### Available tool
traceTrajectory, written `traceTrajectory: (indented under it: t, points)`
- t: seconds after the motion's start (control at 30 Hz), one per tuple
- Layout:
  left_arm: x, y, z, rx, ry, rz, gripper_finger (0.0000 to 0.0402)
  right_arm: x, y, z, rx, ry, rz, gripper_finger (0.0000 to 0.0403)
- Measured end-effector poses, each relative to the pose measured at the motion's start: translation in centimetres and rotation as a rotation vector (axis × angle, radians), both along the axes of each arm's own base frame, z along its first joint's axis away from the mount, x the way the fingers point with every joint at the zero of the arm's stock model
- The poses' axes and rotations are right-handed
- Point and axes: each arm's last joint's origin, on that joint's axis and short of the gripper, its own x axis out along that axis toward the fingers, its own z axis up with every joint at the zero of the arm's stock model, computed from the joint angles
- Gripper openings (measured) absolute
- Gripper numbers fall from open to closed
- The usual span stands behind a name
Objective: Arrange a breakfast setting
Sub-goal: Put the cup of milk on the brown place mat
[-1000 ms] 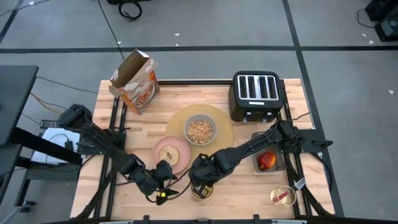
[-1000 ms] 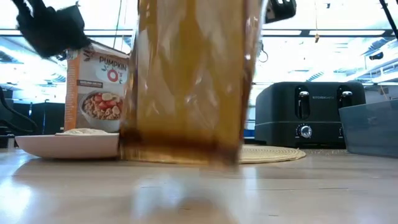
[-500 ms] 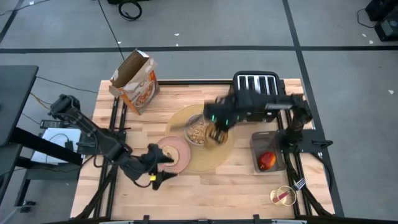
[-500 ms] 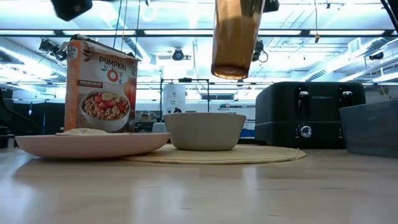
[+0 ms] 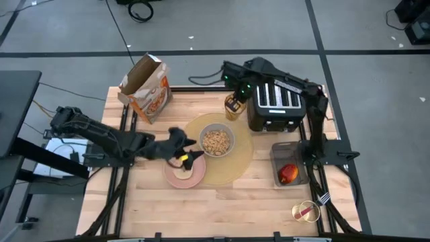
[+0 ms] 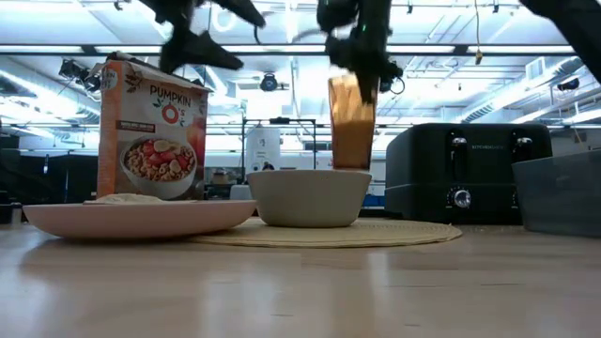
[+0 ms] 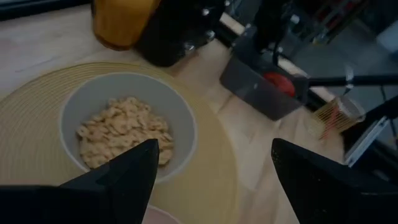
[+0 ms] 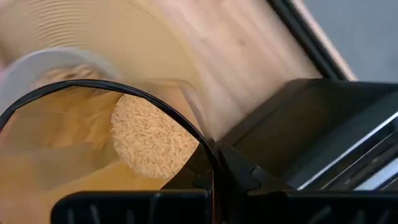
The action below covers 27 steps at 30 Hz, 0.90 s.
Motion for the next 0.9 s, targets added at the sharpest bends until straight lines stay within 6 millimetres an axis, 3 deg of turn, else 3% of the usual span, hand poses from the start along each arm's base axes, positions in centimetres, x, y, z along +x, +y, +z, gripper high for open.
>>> traceTrajectory:
  t: [0.17, 0.4, 0.6, 0.9]
  points:
    - [-0.7, 2.9, 1.2, 0.053, 0.008, -0.017, 0.0318, 0.5, -3.0, -2.1, 0.046, 0.007, -0.054, 0.0013]
    - [-4.8, 5.2, 4.1, 0.137, -0.012, 0.014, 0.0318, 1.3, -4.5, -4.4, 0.105, 0.039, -0.085, 0.0013]
    - [-6.9, 5.7, 5.7, 0.176, -0.072, 0.027, 0.0318, 2.3, -5.0, -5.8, 0.104, 0.041, -0.085, 0.0013]
    - [-7.4, 5.8, 6.0, 0.208, -0.077, 0.056, 0.0318, 2.3, -6.0, -7.3, 0.137, 0.083, -0.153, 0.0013]
